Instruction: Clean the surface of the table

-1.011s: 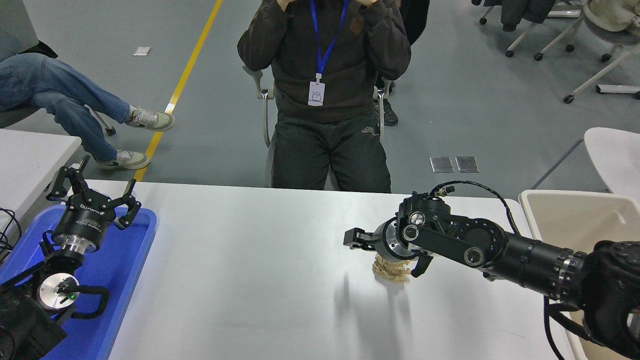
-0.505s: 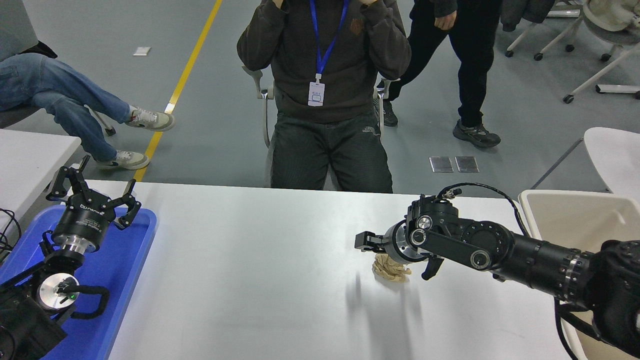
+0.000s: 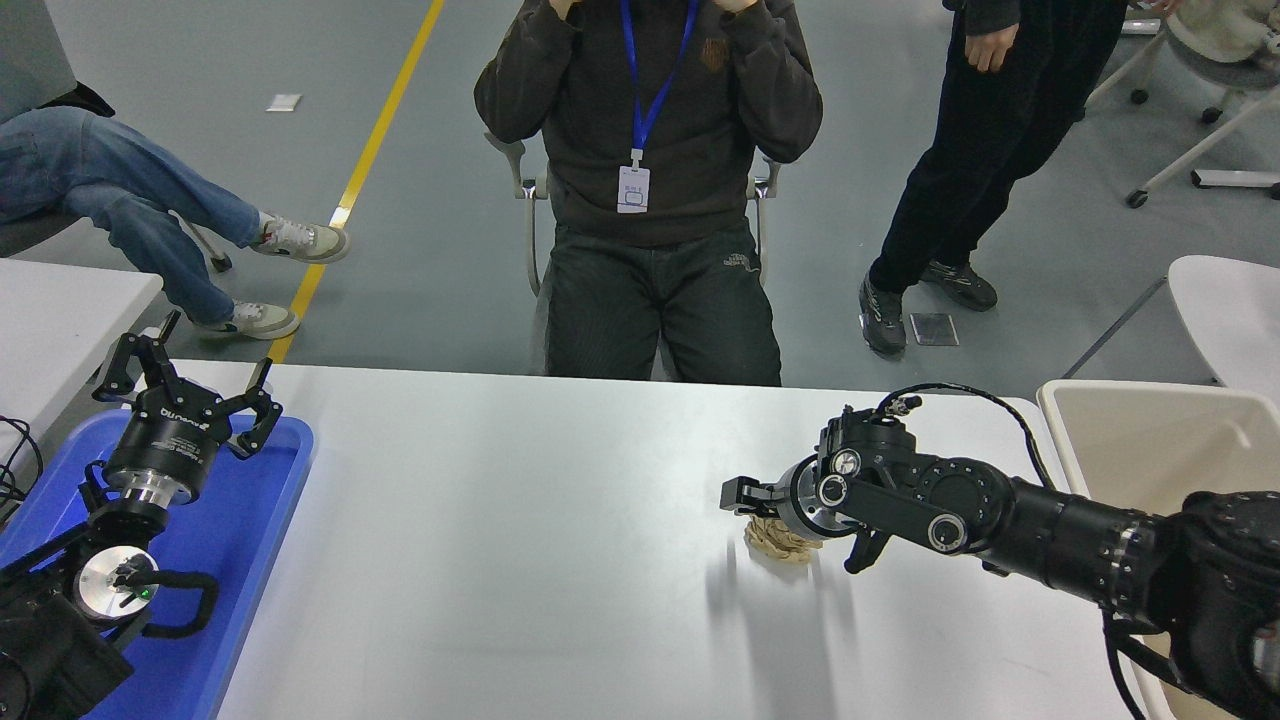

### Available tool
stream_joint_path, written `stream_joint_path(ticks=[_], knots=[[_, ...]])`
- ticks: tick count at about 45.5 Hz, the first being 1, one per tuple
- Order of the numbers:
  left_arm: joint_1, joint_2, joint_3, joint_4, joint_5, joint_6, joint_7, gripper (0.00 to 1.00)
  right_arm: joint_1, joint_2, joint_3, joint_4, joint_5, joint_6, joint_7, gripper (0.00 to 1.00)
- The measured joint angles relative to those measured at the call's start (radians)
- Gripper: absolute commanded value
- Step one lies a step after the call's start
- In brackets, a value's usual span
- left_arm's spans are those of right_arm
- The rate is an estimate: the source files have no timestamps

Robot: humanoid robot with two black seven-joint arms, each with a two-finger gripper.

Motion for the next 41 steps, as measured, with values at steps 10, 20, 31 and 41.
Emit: stream_joint_path(ticks=[10, 20, 31, 41], knots=[[0.0, 0.0, 0.0, 0.0, 0.0, 0.0, 0.0, 1.0, 0.009, 0.021, -0.05, -0.028, -0.001, -0.004, 0.031, 0.93], [0.0, 0.0, 0.0, 0.001, 0.0, 0.0, 0.0, 1.0, 0.011, 0.03, -0.073, -0.046, -0.001, -0.005, 0.047, 0.73], [0.0, 0.0, 0.0, 0.001, 0.0, 0.0, 0.0, 1.0, 0.018, 0.032, -0.102, -0.056, 0.0, -0.006, 0.051, 0.14], [0.0, 0.0, 0.0, 0.0, 0.0, 0.0, 0.0, 1.0, 0.024, 0.034, -0.122, -0.059, 0.002, -0.007, 0.05, 0.0]])
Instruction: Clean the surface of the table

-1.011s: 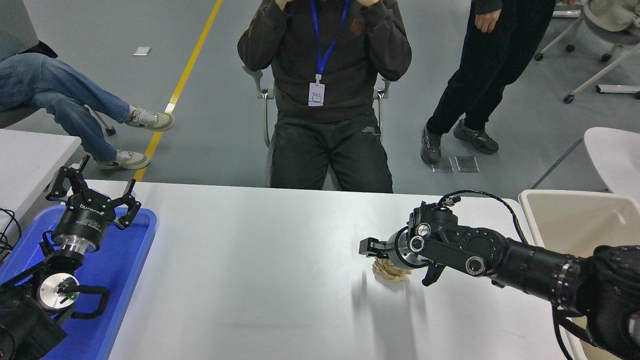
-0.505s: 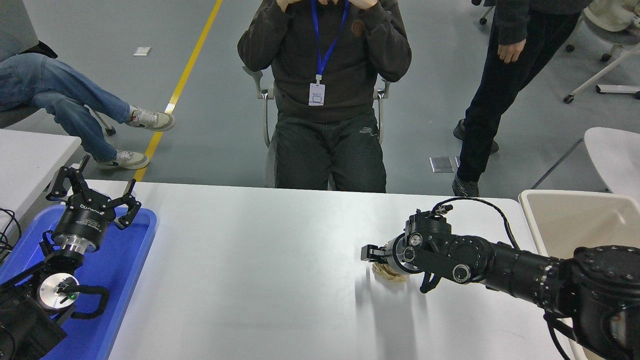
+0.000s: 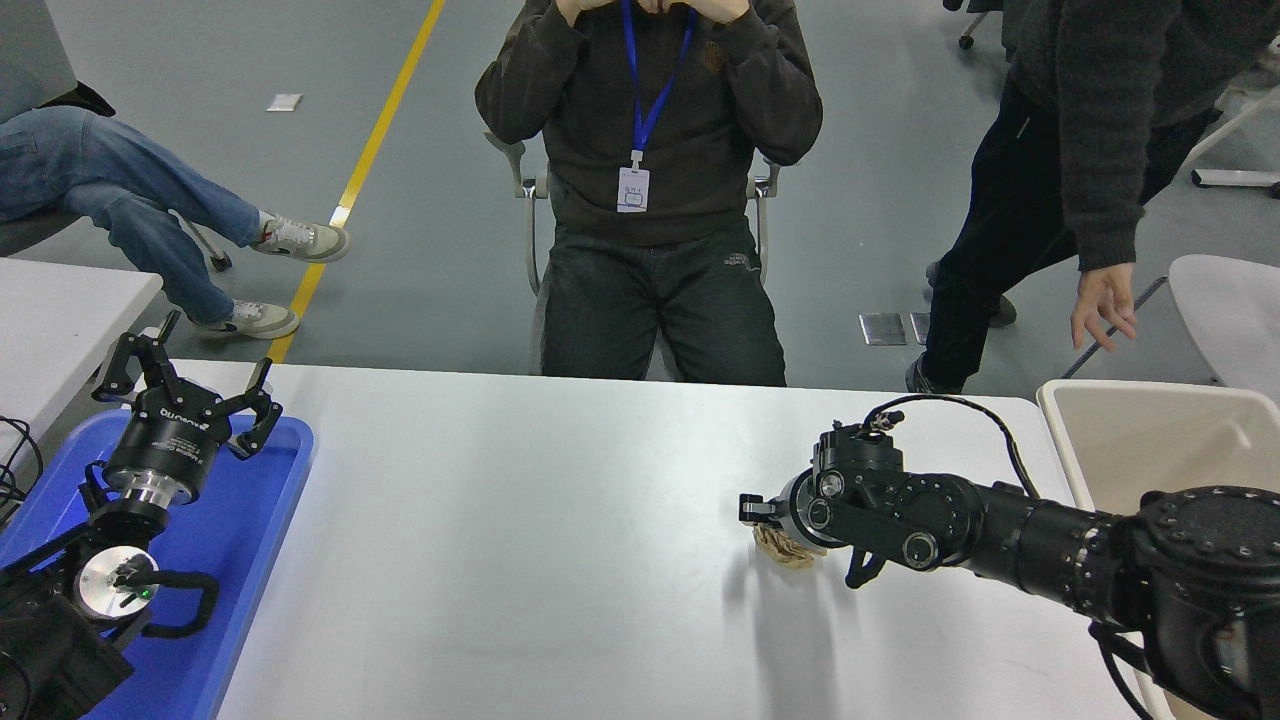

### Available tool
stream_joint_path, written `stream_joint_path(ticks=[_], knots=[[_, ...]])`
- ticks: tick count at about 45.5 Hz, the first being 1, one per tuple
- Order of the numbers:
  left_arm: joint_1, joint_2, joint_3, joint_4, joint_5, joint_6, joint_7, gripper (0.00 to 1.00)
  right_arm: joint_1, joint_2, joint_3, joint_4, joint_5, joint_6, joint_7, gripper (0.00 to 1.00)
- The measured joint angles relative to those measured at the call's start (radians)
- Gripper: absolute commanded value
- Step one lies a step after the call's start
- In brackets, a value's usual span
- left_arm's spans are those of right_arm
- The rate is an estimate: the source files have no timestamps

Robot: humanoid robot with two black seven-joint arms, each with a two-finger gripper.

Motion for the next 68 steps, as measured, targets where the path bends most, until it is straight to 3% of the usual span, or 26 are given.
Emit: stream_joint_path(ticks=[26, 48, 68], knots=[[0.0, 0.0, 0.0, 0.0, 0.0, 0.0, 0.0, 1.0, 0.038, -0.019, -0.002, 0.068, 0.012, 0.006, -0.004, 0.0], [0.0, 0.0, 0.0, -0.001, 0.0, 0.0, 0.0, 1.0, 0.146, -0.184, 0.006, 0.318, 0.079, 0.043, -0.078, 0.0], [0.0, 0.0, 0.0, 0.0, 0.0, 0.0, 0.0, 1.0, 0.316, -0.346, 0.005, 0.504, 0.258, 0.113, -0.162, 0.0]])
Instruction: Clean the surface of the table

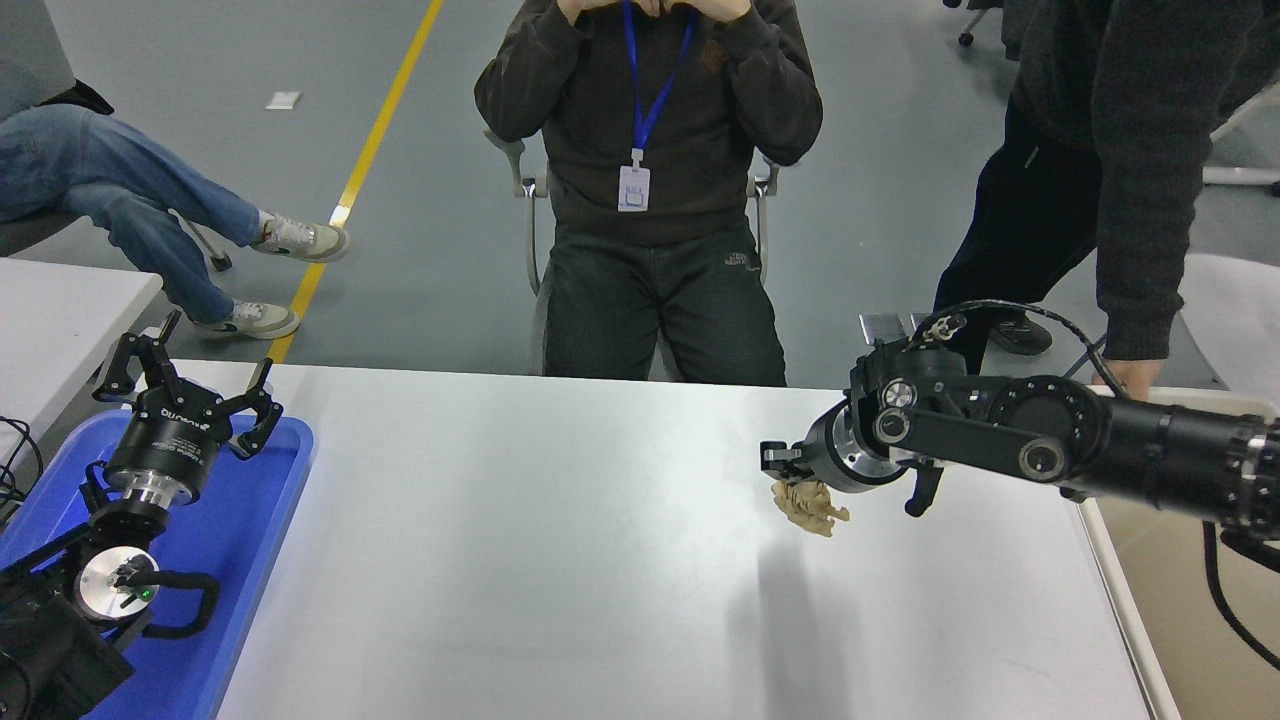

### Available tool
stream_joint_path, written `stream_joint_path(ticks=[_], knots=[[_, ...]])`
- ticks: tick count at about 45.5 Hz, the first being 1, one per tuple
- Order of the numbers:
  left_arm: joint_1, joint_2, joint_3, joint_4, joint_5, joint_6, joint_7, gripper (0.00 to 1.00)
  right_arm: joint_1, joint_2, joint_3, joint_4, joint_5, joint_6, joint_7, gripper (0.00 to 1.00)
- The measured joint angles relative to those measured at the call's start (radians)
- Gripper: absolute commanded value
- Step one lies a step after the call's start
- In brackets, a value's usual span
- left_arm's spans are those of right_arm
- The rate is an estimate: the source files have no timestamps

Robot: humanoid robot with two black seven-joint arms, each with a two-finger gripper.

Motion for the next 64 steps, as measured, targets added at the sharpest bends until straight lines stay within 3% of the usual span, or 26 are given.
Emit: stream_joint_path(ticks=[27, 45, 64], knots=[[0.0, 0.0, 0.0, 0.0, 0.0, 0.0, 0.0, 1.0, 0.191, -0.179, -0.016, 0.136, 0.125, 0.072, -0.048, 0.0], [0.0, 0.0, 0.0, 0.0, 0.0, 0.0, 0.0, 1.0, 0.204, -0.308, -0.018, 0.18, 0.133, 0.104, -0.051, 0.0], [0.0, 0.0, 0.0, 0.001, 0.0, 0.0, 0.0, 1.0, 0.143, -0.528, 0.001, 0.176, 0.112, 0.126, -0.041, 0.0]])
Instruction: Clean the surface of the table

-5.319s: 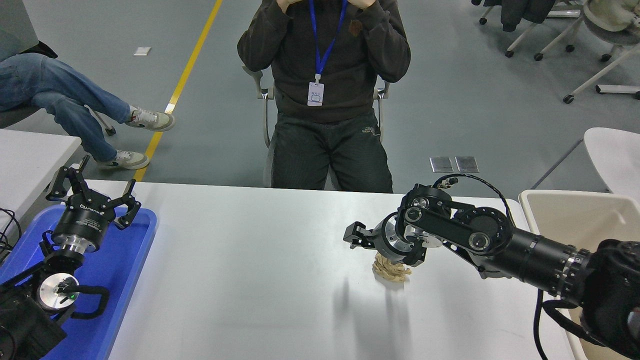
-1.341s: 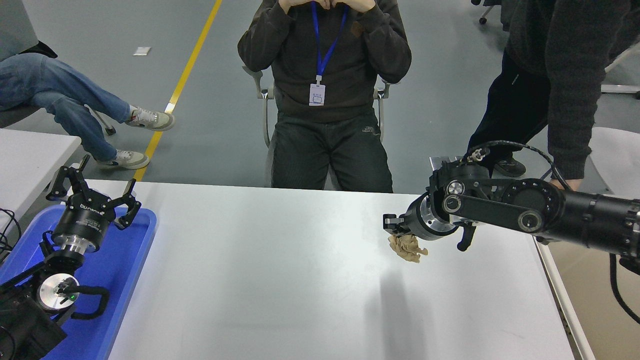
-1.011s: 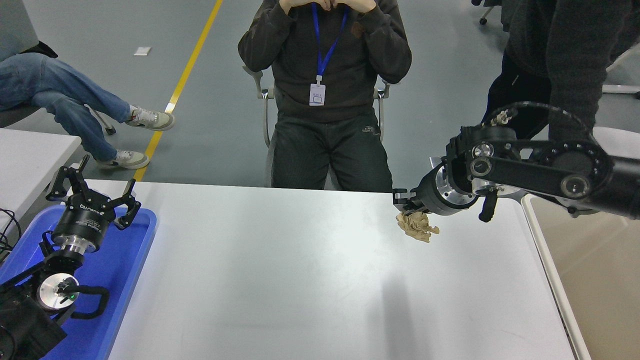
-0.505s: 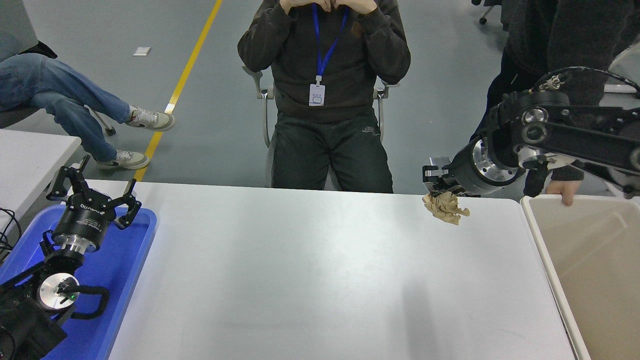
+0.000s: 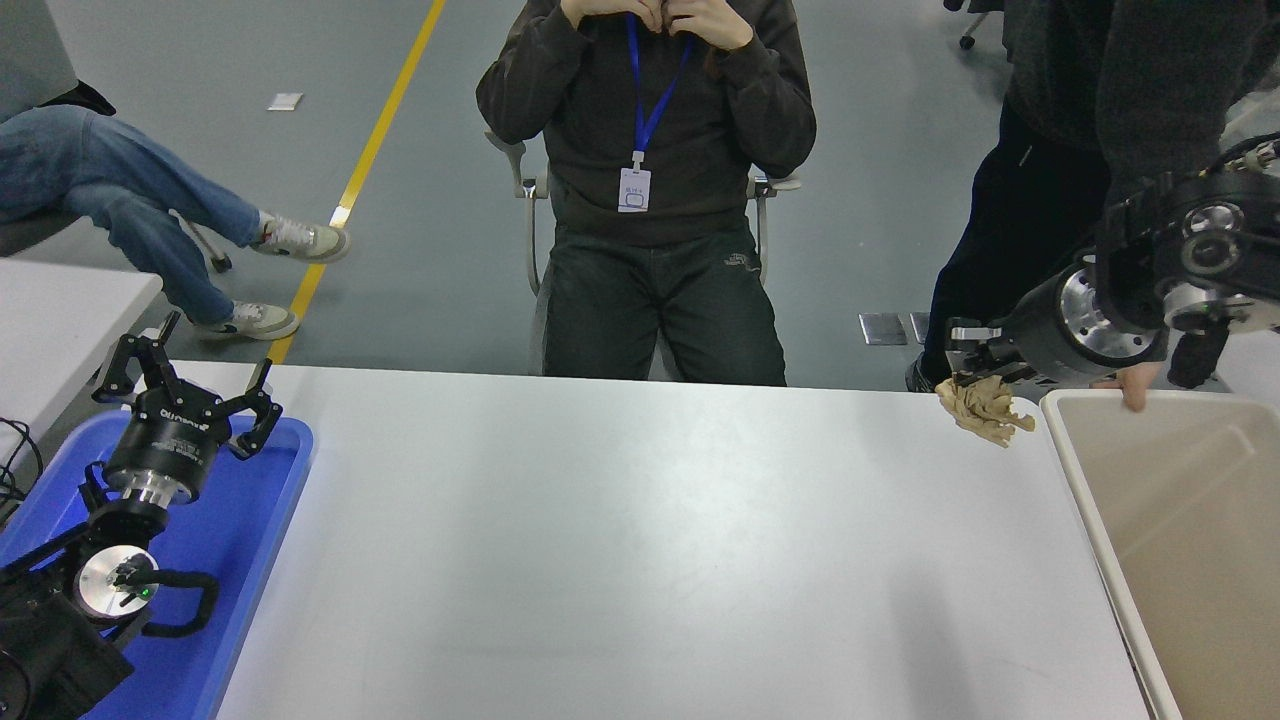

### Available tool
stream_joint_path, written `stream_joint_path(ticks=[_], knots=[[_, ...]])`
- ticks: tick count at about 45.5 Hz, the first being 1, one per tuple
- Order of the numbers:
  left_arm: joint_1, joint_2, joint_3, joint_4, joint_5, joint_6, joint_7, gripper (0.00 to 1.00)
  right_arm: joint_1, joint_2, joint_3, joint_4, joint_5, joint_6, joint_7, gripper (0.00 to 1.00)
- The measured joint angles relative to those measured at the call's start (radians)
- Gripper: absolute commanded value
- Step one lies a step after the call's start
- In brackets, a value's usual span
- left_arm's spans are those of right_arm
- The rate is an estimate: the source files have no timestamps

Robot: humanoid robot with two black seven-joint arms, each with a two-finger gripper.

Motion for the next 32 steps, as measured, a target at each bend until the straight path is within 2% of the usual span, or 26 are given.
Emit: stream_joint_path(ticks=[18, 32], knots=[[0.0, 0.0, 0.0, 0.0, 0.0, 0.0, 0.0, 1.0, -0.117, -0.176, 0.062, -0.085, -0.009, -0.001, 0.035, 0.0], [0.0, 0.0, 0.0, 0.0, 0.0, 0.001, 0.0, 1.0, -0.202, -0.212, 0.076, -0.228, -0.007, -0.002, 0.087, 0.0]])
